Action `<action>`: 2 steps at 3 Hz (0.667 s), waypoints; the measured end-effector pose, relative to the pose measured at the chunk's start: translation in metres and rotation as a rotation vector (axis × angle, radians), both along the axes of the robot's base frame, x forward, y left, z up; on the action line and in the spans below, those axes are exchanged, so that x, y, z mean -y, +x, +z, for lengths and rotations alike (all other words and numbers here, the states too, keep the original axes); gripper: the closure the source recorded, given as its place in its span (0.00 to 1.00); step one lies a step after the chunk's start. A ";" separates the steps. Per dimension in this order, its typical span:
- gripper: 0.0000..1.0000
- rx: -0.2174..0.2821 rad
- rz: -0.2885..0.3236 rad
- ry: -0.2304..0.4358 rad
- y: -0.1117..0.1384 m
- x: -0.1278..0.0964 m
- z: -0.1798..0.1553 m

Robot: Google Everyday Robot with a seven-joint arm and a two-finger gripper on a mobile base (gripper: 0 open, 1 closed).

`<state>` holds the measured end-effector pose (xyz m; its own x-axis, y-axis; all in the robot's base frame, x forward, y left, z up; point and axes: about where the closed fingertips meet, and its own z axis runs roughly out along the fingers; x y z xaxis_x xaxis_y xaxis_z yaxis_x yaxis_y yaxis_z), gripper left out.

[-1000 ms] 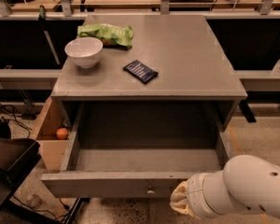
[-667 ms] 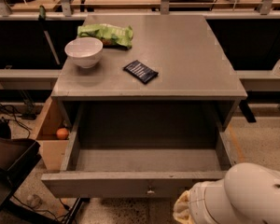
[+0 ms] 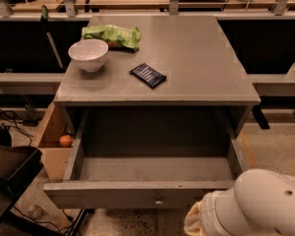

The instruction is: Close top drawer

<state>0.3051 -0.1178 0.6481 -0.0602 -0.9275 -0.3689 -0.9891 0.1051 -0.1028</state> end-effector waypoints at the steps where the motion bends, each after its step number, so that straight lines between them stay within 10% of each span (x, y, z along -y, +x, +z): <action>1: 1.00 0.041 0.075 0.044 0.046 -0.007 -0.010; 2: 1.00 0.057 0.093 0.057 0.066 -0.009 -0.014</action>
Offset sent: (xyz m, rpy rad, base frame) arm 0.1702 0.0147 -0.0382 0.1132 -0.1077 0.1532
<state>0.3713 -0.1083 0.6336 0.0480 -0.9054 -0.4218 -0.9876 0.0203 -0.1558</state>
